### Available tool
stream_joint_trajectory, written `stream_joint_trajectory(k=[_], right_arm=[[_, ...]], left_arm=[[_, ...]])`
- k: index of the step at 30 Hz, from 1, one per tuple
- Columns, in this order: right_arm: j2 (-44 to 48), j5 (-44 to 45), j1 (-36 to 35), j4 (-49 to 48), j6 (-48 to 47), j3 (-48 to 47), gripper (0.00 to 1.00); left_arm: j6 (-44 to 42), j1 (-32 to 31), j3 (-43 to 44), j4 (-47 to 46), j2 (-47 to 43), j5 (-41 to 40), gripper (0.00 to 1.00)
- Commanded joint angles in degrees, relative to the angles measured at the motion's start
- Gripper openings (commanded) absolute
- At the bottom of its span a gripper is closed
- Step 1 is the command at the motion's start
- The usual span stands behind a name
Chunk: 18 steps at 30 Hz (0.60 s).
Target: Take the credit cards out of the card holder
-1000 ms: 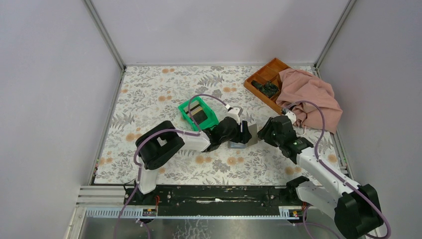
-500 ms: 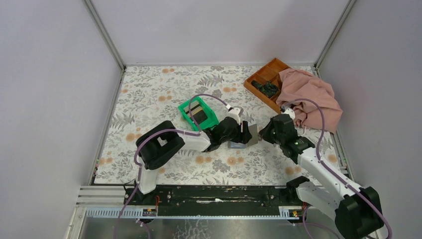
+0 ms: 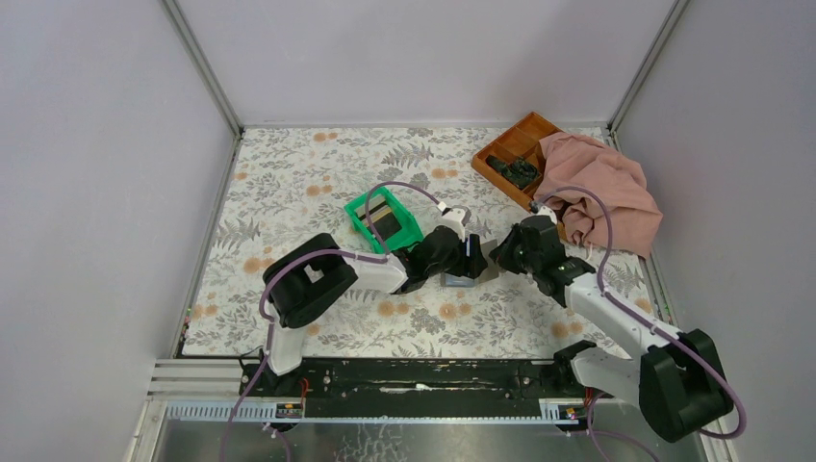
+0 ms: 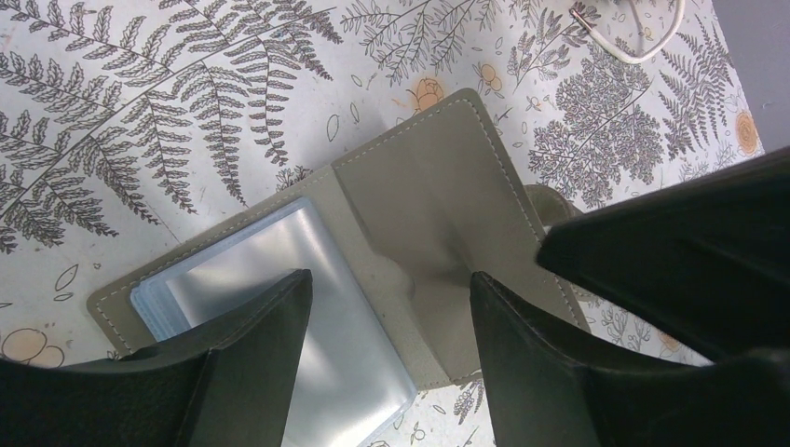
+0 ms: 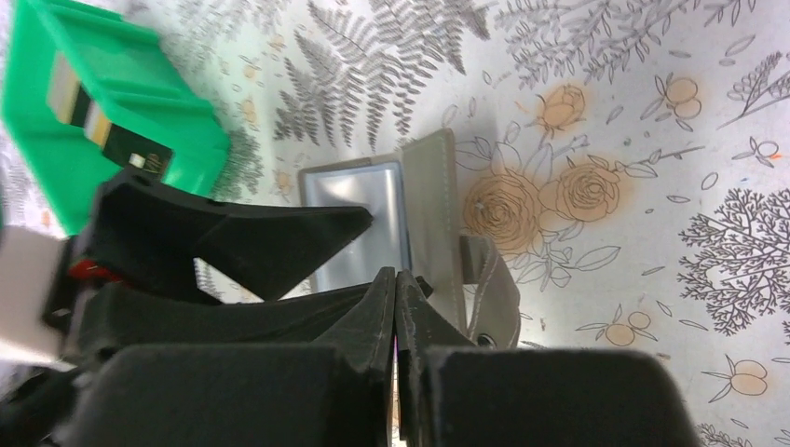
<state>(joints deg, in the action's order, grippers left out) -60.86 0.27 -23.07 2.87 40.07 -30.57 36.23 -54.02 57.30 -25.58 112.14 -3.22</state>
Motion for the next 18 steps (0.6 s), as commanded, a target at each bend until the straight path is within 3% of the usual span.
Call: stream_joint_trajectory(k=[1, 10, 18], right_arm=[[-4.2, 0.3, 0.2, -2.1, -0.8, -1.2, 0.00], [-10.4, 3.4, 0.2, -3.2, -0.1, 0.3, 0.00], [-11.8, 4.0, 0.4, -3.3, -0.5, 0.6, 0.00]], left_arm=[[-2.1, -0.4, -0.8, 3.6, 0.2, -1.5, 0.71], [-2.5, 0.0, -8.1, -1.1, -9.9, -1.9, 0.72], [1.3, 4.8, -7.9, 2.8, -11.7, 5.3, 0.70]])
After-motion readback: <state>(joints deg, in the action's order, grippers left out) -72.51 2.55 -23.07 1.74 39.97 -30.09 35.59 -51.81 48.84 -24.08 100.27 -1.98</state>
